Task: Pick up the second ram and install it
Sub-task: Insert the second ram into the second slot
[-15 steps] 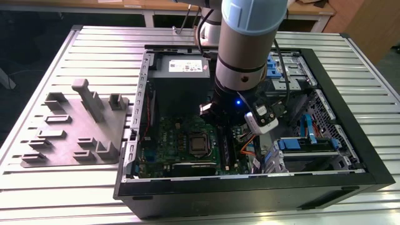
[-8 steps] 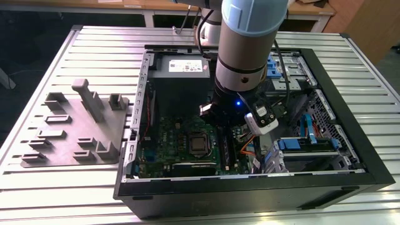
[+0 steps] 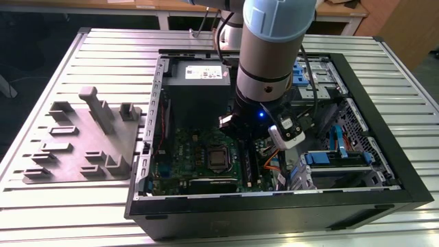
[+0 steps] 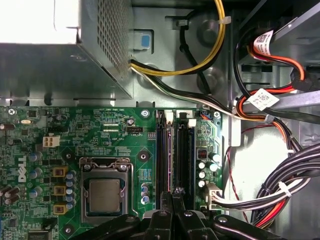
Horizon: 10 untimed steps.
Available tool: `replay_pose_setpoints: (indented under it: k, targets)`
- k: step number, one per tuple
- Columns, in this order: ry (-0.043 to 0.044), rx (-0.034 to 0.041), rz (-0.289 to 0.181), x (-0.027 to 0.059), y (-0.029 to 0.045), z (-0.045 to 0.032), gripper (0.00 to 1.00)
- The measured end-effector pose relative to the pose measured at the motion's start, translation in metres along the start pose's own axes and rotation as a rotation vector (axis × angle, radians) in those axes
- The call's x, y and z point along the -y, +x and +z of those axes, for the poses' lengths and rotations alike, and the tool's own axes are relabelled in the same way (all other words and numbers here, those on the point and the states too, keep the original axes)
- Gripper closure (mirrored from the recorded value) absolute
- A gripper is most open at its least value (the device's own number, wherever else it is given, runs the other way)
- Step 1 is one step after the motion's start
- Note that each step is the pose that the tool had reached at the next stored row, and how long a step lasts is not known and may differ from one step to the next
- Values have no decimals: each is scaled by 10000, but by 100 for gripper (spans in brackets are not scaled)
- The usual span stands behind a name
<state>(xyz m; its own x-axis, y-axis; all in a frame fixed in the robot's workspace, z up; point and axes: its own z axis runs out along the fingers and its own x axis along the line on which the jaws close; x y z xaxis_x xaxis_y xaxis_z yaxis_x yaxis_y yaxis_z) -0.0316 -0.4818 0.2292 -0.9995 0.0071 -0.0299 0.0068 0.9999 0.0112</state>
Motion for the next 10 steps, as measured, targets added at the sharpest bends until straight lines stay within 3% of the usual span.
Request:
replay_pose_setpoints:
  k: [10]
  targets:
    - [-10, 1, 1, 0, 0, 19, 89]
